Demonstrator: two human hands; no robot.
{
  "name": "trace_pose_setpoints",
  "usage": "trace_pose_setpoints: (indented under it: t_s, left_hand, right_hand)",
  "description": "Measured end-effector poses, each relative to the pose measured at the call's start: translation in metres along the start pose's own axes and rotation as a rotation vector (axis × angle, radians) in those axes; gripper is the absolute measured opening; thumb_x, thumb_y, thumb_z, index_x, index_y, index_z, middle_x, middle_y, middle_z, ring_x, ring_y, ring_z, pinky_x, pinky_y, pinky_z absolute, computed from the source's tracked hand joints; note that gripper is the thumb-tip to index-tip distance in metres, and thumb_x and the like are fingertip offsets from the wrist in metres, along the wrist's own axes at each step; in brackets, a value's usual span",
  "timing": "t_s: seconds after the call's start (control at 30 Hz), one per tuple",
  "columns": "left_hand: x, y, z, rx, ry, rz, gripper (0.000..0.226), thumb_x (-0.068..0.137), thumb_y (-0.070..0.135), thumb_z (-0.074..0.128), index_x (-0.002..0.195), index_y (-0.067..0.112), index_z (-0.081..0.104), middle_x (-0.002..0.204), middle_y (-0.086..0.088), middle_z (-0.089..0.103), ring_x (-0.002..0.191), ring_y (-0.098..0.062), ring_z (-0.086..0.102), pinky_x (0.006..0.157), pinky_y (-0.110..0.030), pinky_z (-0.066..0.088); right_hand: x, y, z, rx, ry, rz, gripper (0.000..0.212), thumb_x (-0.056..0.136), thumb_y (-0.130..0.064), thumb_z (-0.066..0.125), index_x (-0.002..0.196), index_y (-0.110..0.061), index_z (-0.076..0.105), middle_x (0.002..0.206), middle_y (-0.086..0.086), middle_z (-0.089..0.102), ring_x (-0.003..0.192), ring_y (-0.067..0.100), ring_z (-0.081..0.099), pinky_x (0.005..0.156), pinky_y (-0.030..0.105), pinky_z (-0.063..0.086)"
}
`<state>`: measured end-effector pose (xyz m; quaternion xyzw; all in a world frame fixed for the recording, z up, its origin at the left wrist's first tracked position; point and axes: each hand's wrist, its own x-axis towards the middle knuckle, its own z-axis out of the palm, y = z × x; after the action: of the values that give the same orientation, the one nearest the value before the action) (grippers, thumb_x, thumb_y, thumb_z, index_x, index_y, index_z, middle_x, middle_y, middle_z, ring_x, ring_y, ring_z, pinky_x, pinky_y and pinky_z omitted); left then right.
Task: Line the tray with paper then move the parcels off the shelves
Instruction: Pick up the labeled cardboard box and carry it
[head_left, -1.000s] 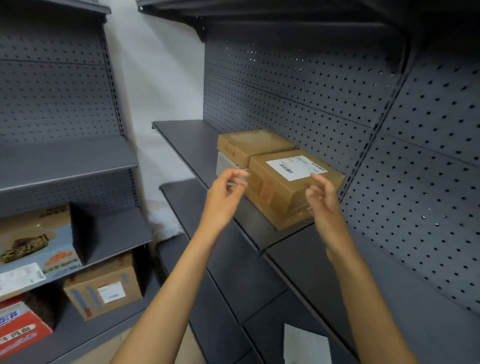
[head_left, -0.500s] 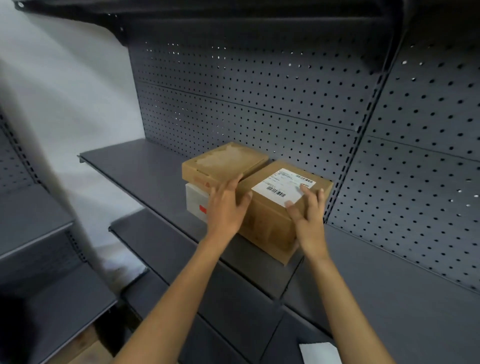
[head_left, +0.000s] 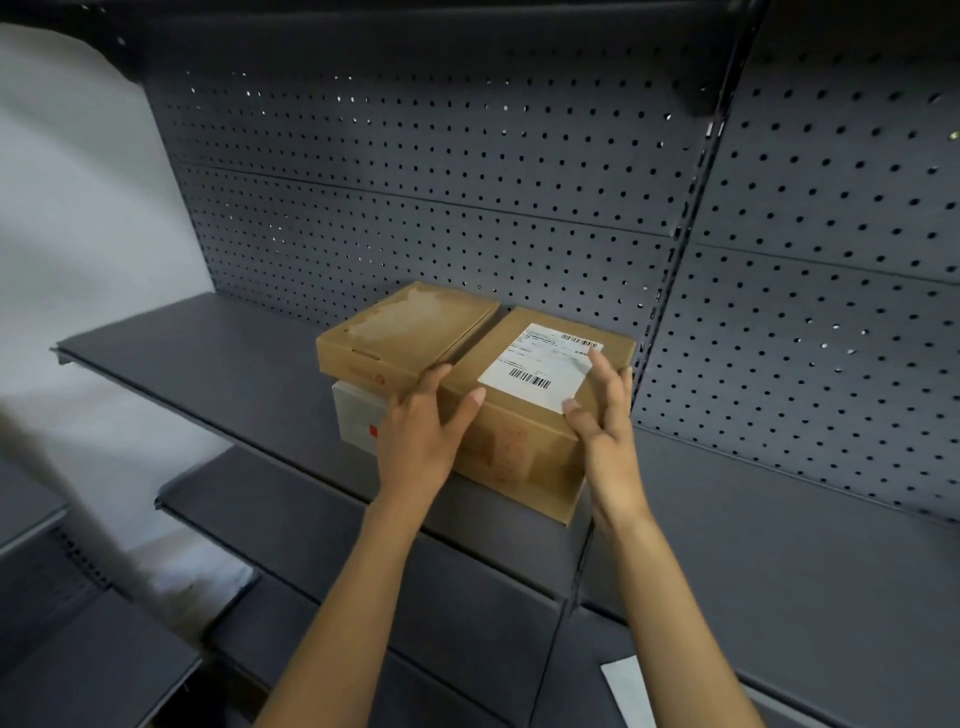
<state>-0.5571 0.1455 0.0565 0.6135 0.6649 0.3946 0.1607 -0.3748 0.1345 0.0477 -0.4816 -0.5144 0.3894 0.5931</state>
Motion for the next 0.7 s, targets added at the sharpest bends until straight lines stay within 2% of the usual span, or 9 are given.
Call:
trace_pose_setpoints:
  t_s: [0.07,0.13,0.27,0.33,0.4,0.47,0.57,0.7]
  left_hand:
    - [-0.003,-0.001,-0.003,-0.03,-0.002,0.001,0.064,0.093,0.059,0.052,0.146,0.026,0.045,0.129,-0.008,0.063,0.124,-0.03,0.054,0.1,-0.047,0.047]
    - [-0.009,-0.003,-0.005,-0.103,-0.002,-0.001,0.06,0.093,0.054,0.056,0.144,0.025,0.046,0.134,-0.004,0.061,0.127,-0.027,0.053,0.102,-0.044,0.045]
    - [-0.021,-0.01,-0.003,-0.439,-0.02,-0.006,0.048,0.093,0.038,0.064,0.134,0.023,0.045,0.132,0.003,0.06,0.123,-0.014,0.057,0.097,-0.033,0.049]
    - [-0.029,-0.009,-0.002,-0.549,-0.004,-0.011,0.044,0.092,0.032,0.067,0.13,0.023,0.047,0.128,0.007,0.061,0.116,-0.002,0.058,0.088,-0.02,0.049]
    - [-0.038,-0.006,0.001,-0.664,-0.015,-0.012,0.042,0.091,0.026,0.068,0.128,0.024,0.049,0.126,0.013,0.061,0.116,0.003,0.058,0.086,-0.014,0.047]
    - [-0.048,0.002,0.007,-0.765,-0.031,-0.004,0.04,0.092,0.021,0.067,0.128,0.025,0.048,0.125,0.017,0.061,0.113,0.007,0.06,0.086,-0.014,0.051]
    - [-0.054,0.022,0.013,-0.843,0.006,0.031,0.037,0.095,0.014,0.064,0.126,0.023,0.046,0.124,0.013,0.059,0.104,0.013,0.061,0.079,-0.009,0.051]
    - [-0.057,0.055,0.02,-0.918,-0.011,0.098,0.037,0.096,0.007,0.061,0.128,0.012,0.042,0.123,0.006,0.06,0.103,0.011,0.063,0.083,-0.01,0.05]
  right_hand:
    - [-0.005,0.001,0.003,0.031,0.029,-0.003,0.062,0.101,-0.015,0.056,0.15,-0.048,0.038,0.171,-0.017,0.0,0.149,-0.01,-0.001,0.128,0.037,0.009]
    - [-0.01,0.005,0.007,0.046,0.047,-0.032,0.062,0.097,-0.025,0.059,0.149,-0.051,0.037,0.17,-0.014,0.009,0.156,0.001,0.002,0.129,0.046,0.011]
    - [-0.029,0.006,0.015,0.101,0.087,-0.033,0.065,0.091,-0.039,0.06,0.147,-0.058,0.033,0.168,-0.018,0.019,0.157,0.009,0.015,0.127,0.049,0.019]
    - [-0.039,0.004,0.014,0.11,0.099,-0.058,0.065,0.095,-0.035,0.06,0.148,-0.058,0.032,0.168,-0.019,0.019,0.156,0.007,0.017,0.127,0.048,0.02]
    - [-0.047,0.001,0.008,0.117,0.112,-0.072,0.063,0.101,-0.026,0.059,0.149,-0.057,0.032,0.167,-0.023,0.02,0.155,0.003,0.018,0.128,0.046,0.02]
    - [-0.053,-0.001,-0.001,0.129,0.135,-0.071,0.063,0.103,-0.021,0.057,0.149,-0.056,0.033,0.165,-0.025,0.024,0.154,0.001,0.021,0.127,0.044,0.022]
    - [-0.057,-0.008,-0.012,0.172,0.164,-0.057,0.062,0.101,-0.023,0.059,0.147,-0.057,0.037,0.162,-0.023,0.033,0.151,0.005,0.03,0.125,0.045,0.027]
    - [-0.061,-0.029,-0.036,0.187,0.23,-0.084,0.063,0.101,-0.016,0.058,0.151,-0.048,0.037,0.159,-0.021,0.039,0.145,0.004,0.04,0.122,0.04,0.034]
